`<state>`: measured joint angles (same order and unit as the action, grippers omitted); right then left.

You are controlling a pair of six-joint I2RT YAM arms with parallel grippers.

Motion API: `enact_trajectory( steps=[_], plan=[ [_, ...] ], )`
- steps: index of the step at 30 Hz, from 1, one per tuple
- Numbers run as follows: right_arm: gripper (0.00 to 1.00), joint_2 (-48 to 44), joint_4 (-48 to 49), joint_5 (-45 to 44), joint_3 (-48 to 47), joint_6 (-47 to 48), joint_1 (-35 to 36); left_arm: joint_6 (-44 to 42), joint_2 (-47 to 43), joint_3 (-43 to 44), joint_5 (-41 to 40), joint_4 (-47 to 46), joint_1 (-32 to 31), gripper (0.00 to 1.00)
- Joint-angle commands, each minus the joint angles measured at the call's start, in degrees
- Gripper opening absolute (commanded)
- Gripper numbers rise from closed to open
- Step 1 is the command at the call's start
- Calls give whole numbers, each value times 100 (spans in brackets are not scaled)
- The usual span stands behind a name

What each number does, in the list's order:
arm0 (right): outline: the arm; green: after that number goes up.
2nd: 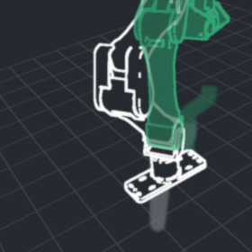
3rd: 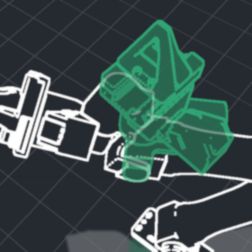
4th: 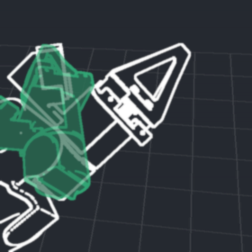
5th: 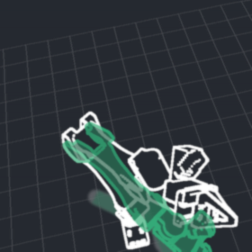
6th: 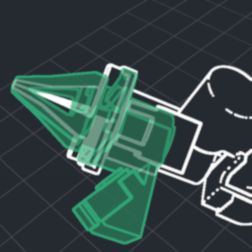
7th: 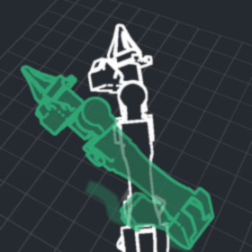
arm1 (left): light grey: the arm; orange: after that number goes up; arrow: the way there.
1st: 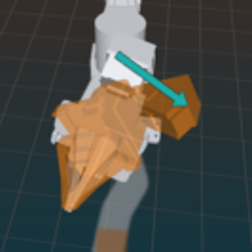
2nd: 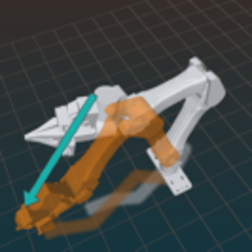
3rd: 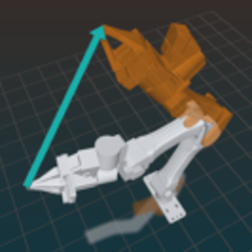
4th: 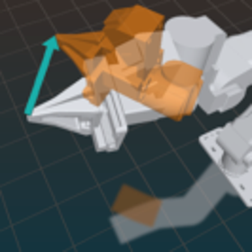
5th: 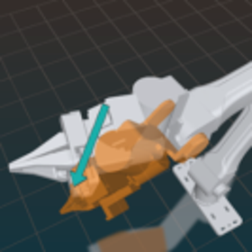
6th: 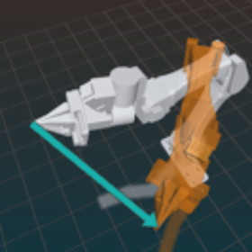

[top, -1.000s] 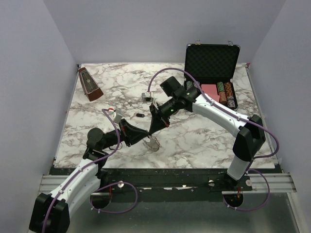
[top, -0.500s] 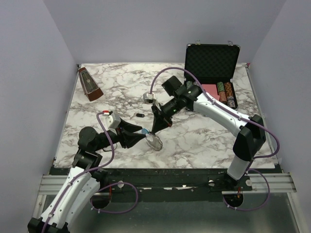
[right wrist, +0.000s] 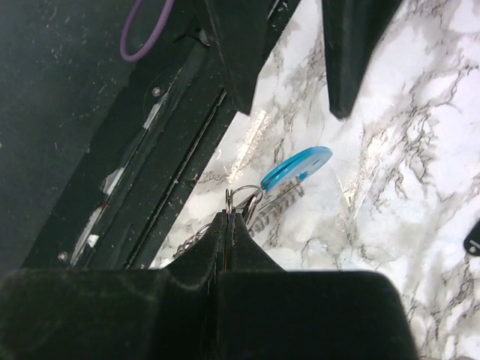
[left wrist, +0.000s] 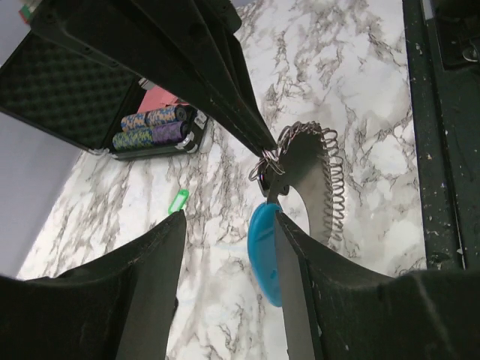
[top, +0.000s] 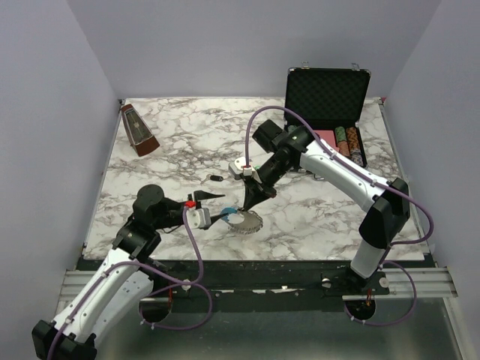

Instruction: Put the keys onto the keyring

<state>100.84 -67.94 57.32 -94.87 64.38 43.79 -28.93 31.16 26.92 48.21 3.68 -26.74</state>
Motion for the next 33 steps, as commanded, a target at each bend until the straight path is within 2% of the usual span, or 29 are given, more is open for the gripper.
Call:
enact_trajectory(
  steps=[1,9,33],
  plan=[
    [1,138,-650,394,-286,874,-11,-1263,522,489,-100,378,-357,57],
    [1,208,-685,499,-251,901,-19,-1353,1094,762,-5,440,-709,45],
    [1,349,-773,622,-269,848,-11,-1264,1340,727,49,423,-1035,33]
  ],
)
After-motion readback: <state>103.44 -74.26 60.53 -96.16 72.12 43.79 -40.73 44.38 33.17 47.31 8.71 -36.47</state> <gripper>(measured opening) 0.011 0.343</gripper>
